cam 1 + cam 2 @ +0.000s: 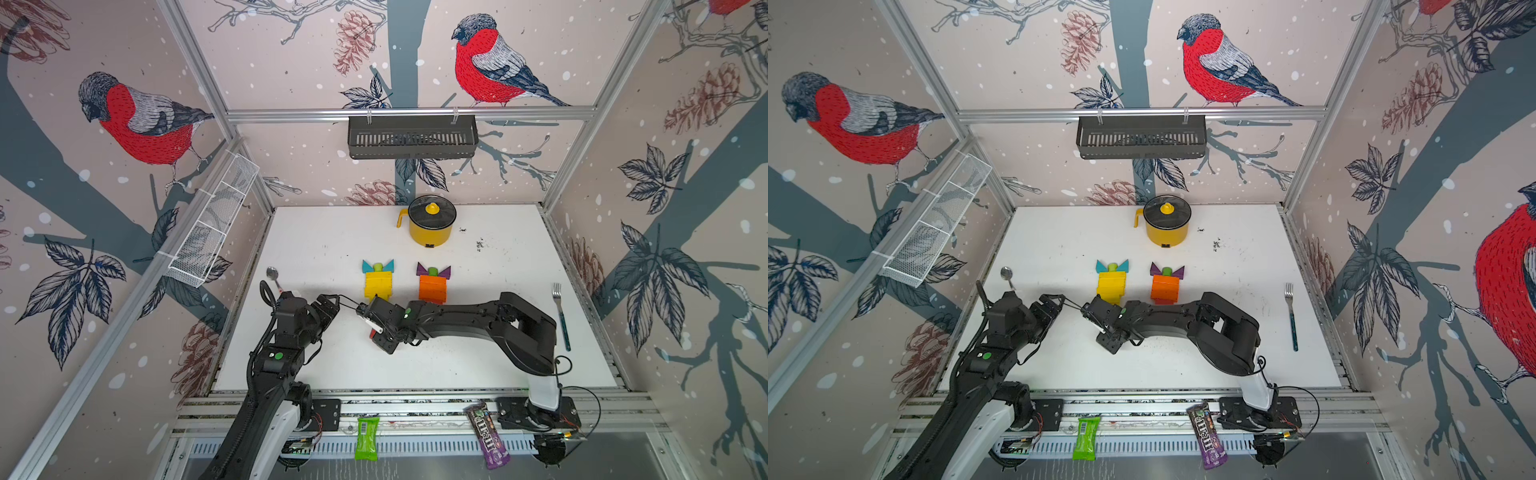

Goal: Assemble a carrot with building blocks
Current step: Pick up the building block from the center of the board, then place the building block at the center of the board.

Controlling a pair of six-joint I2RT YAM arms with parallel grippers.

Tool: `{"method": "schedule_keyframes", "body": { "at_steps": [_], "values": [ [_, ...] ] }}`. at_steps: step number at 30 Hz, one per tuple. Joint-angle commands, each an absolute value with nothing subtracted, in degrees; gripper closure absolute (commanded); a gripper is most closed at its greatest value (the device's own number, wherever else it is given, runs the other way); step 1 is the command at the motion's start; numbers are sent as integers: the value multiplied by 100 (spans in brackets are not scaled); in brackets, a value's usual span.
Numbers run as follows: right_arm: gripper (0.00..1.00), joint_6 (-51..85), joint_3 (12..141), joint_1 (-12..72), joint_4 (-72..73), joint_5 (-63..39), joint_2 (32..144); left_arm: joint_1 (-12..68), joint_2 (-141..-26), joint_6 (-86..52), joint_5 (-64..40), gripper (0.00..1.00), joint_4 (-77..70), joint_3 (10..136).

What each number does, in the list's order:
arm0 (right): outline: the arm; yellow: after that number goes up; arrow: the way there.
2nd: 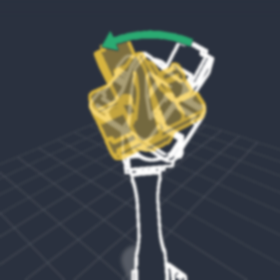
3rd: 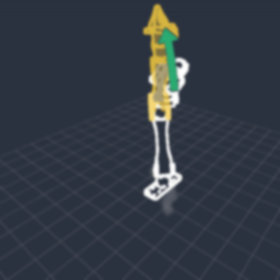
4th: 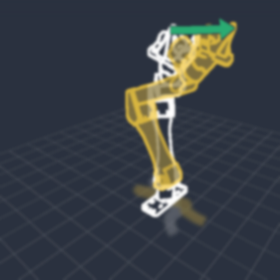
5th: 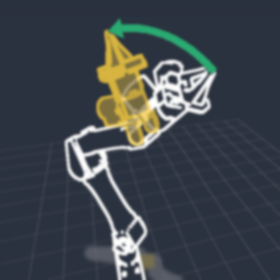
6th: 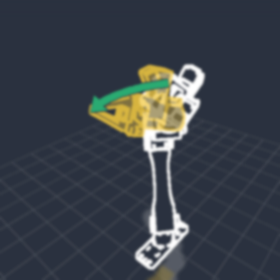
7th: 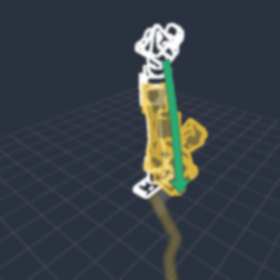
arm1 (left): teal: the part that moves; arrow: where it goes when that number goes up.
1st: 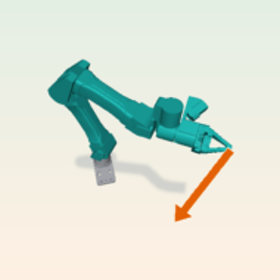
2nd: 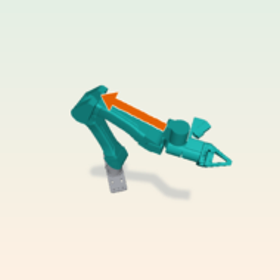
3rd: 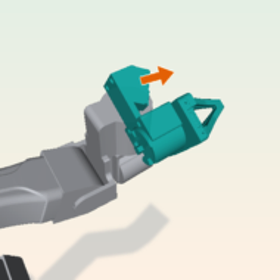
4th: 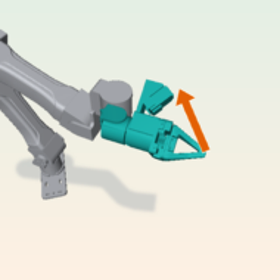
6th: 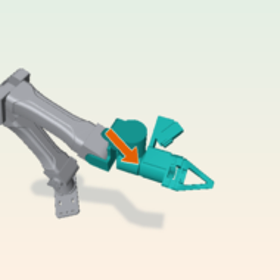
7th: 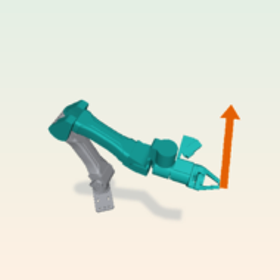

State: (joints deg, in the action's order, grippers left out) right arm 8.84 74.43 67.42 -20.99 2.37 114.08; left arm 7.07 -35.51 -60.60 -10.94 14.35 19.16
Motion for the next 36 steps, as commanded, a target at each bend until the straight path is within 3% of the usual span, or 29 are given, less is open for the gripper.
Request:
{"method": "schedule_keyframes", "body": {
  "at_steps": [1, 5, 13, 22, 29, 36],
  "values": [
    [65, 855, 7382, 6767, -2018, 221, 11397, 694, -3666, -6082, -1171, 14, 1378, 1948],
    [79, 939, 7211, 6778, -1918, 432, 11215, 693, -3802, -6080, -1221, 14, 1258, 1981],
    [80, 1124, 6757, 6634, -1984, 868, 10388, 694, -4148, -5933, -1547, 15, 761, 2107],
    [80, 1645, 5485, 6073, -2128, 1330, 9021, 763, -4953, -5918, -2671, 16, -561, 2255],
    [80, 2000, 4901, 5706, -2392, 1621, 8333, 1616, -5235, -5863, -2183, 16, -1107, 2366],
    [80, 2082, 4778, 5525, -2710, 1705, 7955, 1928, -5714, -5976, -2206, 16, -1390, 2394]
  ]
}}
